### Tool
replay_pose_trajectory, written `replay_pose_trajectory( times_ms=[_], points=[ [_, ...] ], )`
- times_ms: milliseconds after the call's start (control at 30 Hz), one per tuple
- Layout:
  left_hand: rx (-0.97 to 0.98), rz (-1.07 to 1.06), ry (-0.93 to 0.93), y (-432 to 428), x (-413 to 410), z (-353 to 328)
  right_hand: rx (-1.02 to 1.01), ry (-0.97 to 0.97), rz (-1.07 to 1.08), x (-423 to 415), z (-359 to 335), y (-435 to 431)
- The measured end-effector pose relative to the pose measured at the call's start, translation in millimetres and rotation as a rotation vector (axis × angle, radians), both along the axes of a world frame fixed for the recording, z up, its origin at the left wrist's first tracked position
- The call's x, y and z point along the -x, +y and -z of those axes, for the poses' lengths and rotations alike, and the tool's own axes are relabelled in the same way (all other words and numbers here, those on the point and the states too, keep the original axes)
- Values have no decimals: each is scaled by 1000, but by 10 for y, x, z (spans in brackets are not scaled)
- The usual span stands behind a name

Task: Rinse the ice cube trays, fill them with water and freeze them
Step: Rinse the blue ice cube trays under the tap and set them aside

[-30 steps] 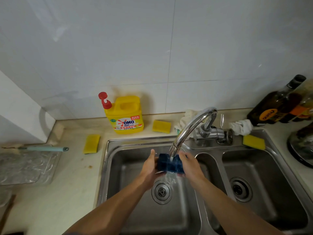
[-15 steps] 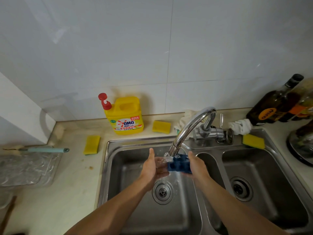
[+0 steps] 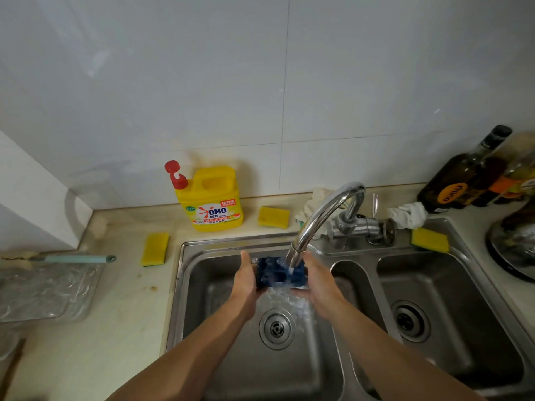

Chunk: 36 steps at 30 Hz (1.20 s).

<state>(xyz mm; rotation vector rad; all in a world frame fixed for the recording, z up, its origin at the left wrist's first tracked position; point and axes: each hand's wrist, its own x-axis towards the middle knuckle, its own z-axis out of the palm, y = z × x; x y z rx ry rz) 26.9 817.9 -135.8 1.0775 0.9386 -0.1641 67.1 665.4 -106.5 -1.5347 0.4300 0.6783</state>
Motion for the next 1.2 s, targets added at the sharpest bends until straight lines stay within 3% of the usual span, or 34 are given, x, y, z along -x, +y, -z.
replay_pose_trajectory(
  times_ms=[100, 233, 367, 500, 633, 767, 900, 967, 1067, 1200],
  points=[
    [12, 107, -40, -112, 18, -21, 47, 73, 135, -70, 6, -75],
    [37, 47, -46, -150, -5, -108, 99, -63, -95, -26, -21, 15],
    [31, 180, -103, -243, 61, -56, 118, 39, 80, -103, -27, -121],
    [45, 104, -96, -239, 77, -66, 156, -42, -46, -18, 36, -36],
    [49, 210, -146, -246, 157, 30, 67, 63, 144, -40, 55, -118],
    [28, 105, -107, -167, 128, -27, 149, -58, -48, 59, 60, -32],
    [36, 170, -133, -154, 236, 55, 140, 2, 77, 47, 17, -74],
    [9, 109, -105, -113, 239, 15, 177, -43, 4, 106, 13, -49],
    [-16, -1, -92, -58, 210, -34, 68, -47, -66, 201, -8, 57],
    [19, 137, -124, -127, 261, 7, 49, 121, 201, 104, 17, -87]
  ],
)
